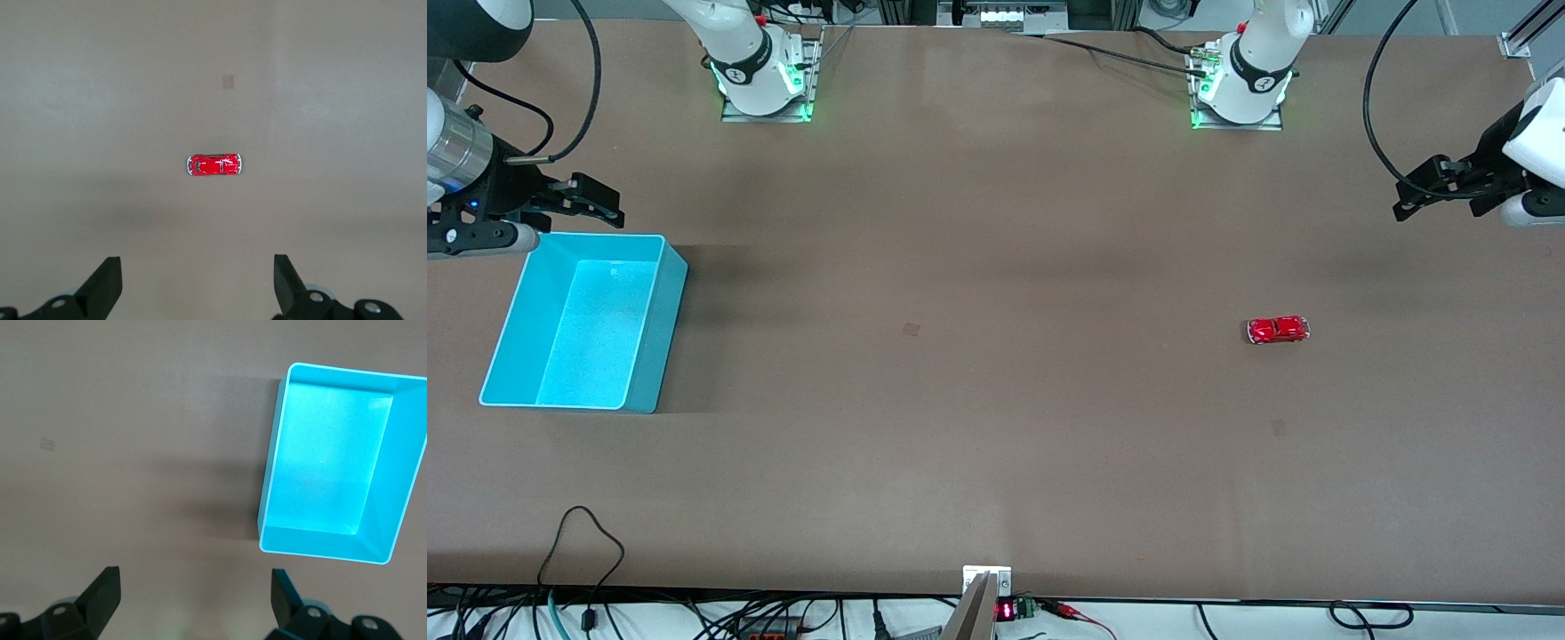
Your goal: Wind red beetle toy and store in blue box
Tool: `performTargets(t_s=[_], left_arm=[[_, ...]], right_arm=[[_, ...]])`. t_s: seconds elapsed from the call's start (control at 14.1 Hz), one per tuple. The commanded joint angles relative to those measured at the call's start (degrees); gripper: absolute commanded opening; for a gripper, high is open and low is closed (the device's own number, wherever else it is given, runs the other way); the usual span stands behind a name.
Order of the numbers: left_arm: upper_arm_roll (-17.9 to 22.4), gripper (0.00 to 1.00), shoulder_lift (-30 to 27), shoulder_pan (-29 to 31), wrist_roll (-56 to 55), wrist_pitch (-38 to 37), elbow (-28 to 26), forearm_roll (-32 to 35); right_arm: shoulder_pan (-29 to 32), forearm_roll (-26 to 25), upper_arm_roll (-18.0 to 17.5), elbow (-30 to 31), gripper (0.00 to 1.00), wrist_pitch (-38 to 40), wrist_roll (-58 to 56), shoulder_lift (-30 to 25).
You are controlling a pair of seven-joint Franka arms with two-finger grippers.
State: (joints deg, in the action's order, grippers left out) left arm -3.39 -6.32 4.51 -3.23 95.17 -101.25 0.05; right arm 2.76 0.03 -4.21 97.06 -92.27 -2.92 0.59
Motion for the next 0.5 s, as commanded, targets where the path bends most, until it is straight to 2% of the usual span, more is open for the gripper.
performTargets(t_s=[0.0,0.21,0.43], left_arm=[[-0.56,1.0,-1.41,0.24,1.3,-0.33,-0.96,-1.2],[-0.65,1.0,-0.28,0.24,1.56,-0.51,-1.14,-1.2],[-0.65,1.0,3.75,0.33,8.13,-0.25,-1.84,-1.2]], right_arm=[[0.67,1.2,-0.28,0.68,1.0,0.24,0.28,-0.86],[0.67,1.2,-0.28,0.68,1.0,0.24,0.28,-0.86],[0.58,1.2,-0.28,0.68,1.0,0.24,0.28,-0.86]])
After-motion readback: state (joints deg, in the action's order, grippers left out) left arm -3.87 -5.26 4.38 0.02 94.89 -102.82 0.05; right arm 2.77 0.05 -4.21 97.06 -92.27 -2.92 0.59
